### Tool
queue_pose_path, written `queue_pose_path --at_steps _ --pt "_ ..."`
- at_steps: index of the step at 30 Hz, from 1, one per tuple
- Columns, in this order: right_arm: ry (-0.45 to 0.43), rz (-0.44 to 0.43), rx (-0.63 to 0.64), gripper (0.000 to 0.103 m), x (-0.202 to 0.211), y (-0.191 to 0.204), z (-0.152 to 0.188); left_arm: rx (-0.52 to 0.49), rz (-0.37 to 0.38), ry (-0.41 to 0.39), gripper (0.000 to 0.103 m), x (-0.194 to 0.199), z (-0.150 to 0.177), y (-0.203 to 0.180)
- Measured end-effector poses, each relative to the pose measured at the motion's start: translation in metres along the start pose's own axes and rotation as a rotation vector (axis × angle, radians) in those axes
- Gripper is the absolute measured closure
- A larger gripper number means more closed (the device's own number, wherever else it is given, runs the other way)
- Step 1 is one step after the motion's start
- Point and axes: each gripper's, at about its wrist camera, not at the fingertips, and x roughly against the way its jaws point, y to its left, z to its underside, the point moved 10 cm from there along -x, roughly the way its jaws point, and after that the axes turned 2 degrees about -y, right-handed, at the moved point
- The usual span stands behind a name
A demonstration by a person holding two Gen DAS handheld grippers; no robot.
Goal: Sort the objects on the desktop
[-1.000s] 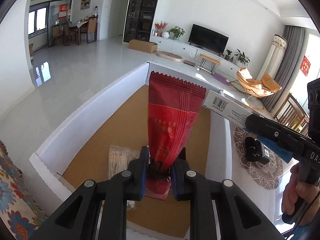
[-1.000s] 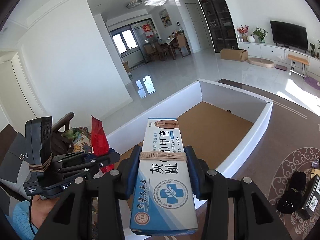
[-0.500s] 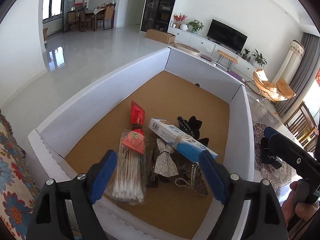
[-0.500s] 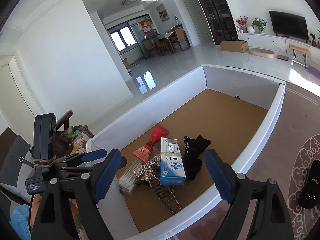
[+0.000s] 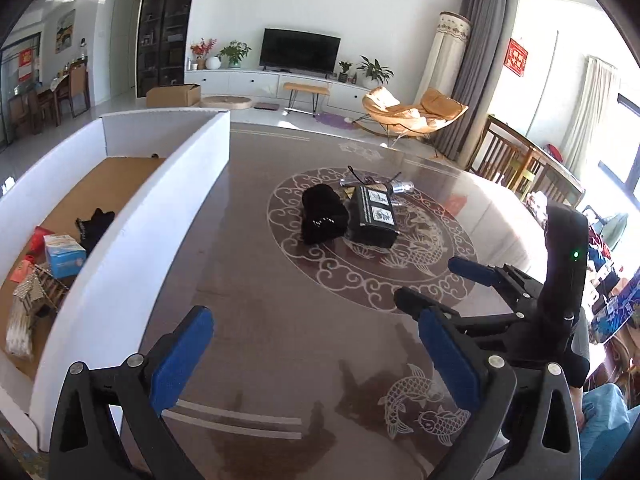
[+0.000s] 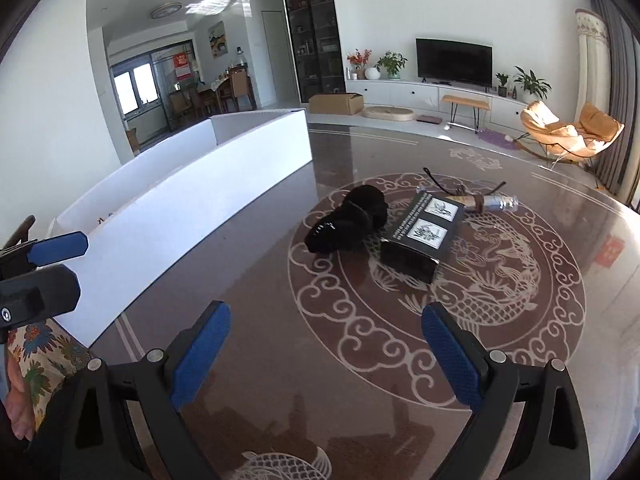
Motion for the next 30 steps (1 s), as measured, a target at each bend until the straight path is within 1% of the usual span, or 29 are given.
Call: queue_pose_path --at_steps 2,5,7,9,11,15,18,21,22,25,30 --pt "0.027 0.062 -0.023 0.006 0.007 -0.031 0.019 -0.039 0.010 0.062 0.000 -0.025 0.021 -0.015" --pt "0.052 0.144 -0.047 0.006 0.019 -0.065 0.045 -0.058 -0.006 0.133 0.000 -0.054 0.047 -0.022" --pt "0.062 0.167 -0.058 0.006 0.025 -0.076 0.061 -0.045 -0.015 0.162 0.000 -0.066 0.059 -0.021" --pt "0.081 0.176 -0.059 0.006 0.027 -0.081 0.071 -0.030 -0.016 0.174 0.000 -0.071 0.066 -0.017" --pt "0.102 0.179 -0.059 0.006 0.025 -0.081 0.077 -0.038 -0.026 0.158 0.000 -0.070 0.068 -0.015" --pt "0.100 0.188 -0.074 0.006 0.022 -0.079 0.075 -0.046 -0.041 0.152 0.000 -0.071 0.070 -0.014" --pt "0.137 0.222 -0.073 0.006 0.015 -0.080 0.078 -0.088 -0.075 0.140 0.000 -0.071 0.073 -0.017" --pt "0.141 0.224 -0.085 0.006 0.015 -0.083 0.079 -0.138 -0.120 0.133 0.000 -0.072 0.076 -0.019" --pt "0.142 0.226 -0.094 0.004 0.015 -0.085 0.079 -0.132 -0.118 0.127 0.000 -0.071 0.076 -0.019" --pt "0.144 0.237 -0.115 0.003 0.016 -0.089 0.080 -0.130 -0.119 0.120 0.000 -0.070 0.075 -0.019" --pt "0.170 0.245 -0.097 0.003 0.011 -0.087 0.083 -0.135 -0.114 0.090 0.000 -0.068 0.076 -0.019"
